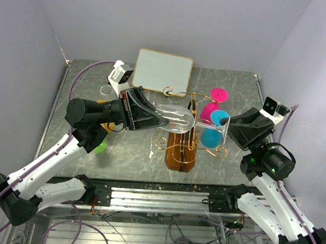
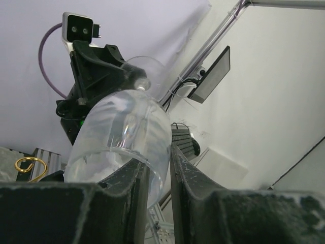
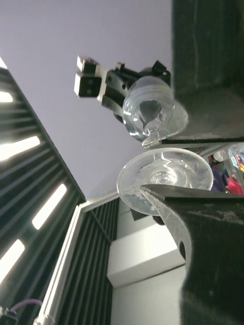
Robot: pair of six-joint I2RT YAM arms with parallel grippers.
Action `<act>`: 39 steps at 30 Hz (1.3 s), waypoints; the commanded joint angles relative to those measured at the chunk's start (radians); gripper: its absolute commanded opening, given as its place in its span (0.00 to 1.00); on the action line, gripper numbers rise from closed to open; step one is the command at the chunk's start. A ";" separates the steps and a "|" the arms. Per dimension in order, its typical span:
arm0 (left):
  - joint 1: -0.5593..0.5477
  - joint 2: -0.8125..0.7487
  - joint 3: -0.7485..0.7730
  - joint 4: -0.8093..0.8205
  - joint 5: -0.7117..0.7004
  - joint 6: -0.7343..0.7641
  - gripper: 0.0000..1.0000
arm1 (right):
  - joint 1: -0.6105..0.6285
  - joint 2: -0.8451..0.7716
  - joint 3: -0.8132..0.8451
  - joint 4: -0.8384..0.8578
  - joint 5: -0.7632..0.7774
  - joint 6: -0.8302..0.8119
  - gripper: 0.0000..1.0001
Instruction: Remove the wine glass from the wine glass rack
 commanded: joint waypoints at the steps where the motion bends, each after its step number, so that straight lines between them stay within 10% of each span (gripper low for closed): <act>1: -0.005 -0.028 0.040 -0.130 -0.034 0.093 0.07 | -0.005 -0.076 0.010 -0.304 0.044 -0.188 0.38; 8: -0.004 -0.098 0.102 -0.451 -0.154 0.281 0.07 | -0.004 -0.212 0.170 -0.930 0.213 -0.492 0.70; 18: -0.005 -0.187 0.250 -1.022 -0.552 0.547 0.07 | -0.004 -0.249 0.455 -1.525 0.592 -0.827 0.78; 26: -0.005 -0.088 0.437 -1.519 -0.963 0.619 0.07 | -0.004 -0.282 0.487 -1.602 0.679 -0.911 0.78; 39: -0.004 0.241 0.556 -1.730 -1.210 0.780 0.07 | -0.004 -0.296 0.515 -1.677 0.704 -0.938 0.78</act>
